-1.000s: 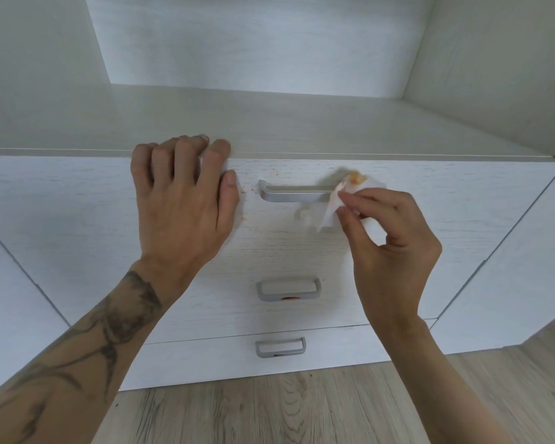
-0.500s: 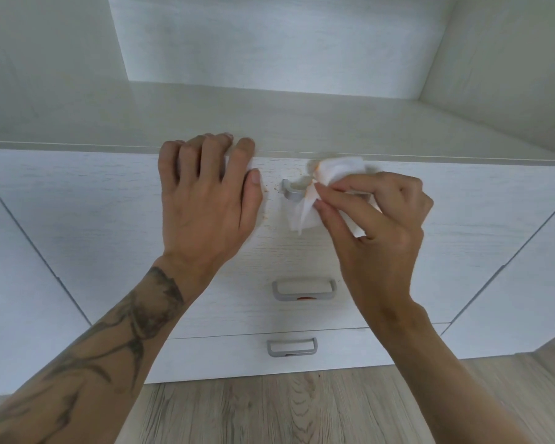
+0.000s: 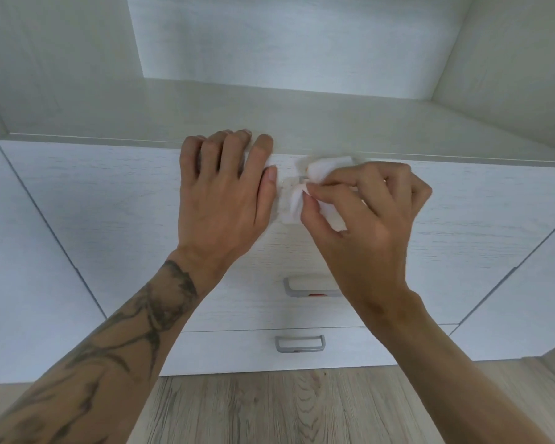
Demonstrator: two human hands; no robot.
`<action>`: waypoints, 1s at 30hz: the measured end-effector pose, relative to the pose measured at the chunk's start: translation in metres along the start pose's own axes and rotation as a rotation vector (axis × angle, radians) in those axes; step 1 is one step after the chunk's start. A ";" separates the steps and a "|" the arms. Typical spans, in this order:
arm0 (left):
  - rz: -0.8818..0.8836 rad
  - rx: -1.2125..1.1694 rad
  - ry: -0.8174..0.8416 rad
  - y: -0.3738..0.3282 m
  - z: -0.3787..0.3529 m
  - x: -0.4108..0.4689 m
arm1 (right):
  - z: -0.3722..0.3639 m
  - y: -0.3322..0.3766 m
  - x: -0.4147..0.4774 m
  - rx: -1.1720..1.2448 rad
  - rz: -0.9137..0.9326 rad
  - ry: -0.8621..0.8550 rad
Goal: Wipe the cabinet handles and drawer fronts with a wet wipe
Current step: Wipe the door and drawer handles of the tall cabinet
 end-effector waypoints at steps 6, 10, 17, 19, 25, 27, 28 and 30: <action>0.010 -0.044 -0.011 0.001 0.004 -0.014 | 0.037 -0.031 -0.047 0.003 -0.133 0.050; 0.019 -0.110 0.008 -0.005 0.004 -0.047 | 0.040 -0.049 -0.098 0.007 -0.270 0.175; -0.042 -0.174 0.170 -0.023 -0.018 -0.139 | 0.019 -0.058 -0.155 0.049 -0.340 0.284; -0.048 -0.163 0.190 -0.024 -0.026 -0.154 | 0.011 -0.060 -0.165 0.058 -0.350 0.298; -0.038 -0.089 0.159 -0.027 -0.043 -0.163 | -0.003 -0.066 -0.182 0.073 -0.299 0.339; -0.039 -0.072 0.145 -0.027 -0.047 -0.164 | -0.001 -0.070 -0.182 0.084 -0.290 0.327; -0.038 -0.066 0.137 -0.027 -0.049 -0.165 | -0.001 -0.072 -0.182 0.094 -0.288 0.314; -0.038 -0.050 0.121 -0.028 -0.052 -0.165 | -0.004 -0.070 -0.179 0.123 -0.283 0.283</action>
Point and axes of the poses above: each hand's wrist, its own x-axis towards the middle knuckle, its own z-axis out of the back of the hand, y = z × x, the point moved 10 cm from there along x, towards the middle knuckle, and after that the axes turned 8 degrees about x, right-handed, at the moved point
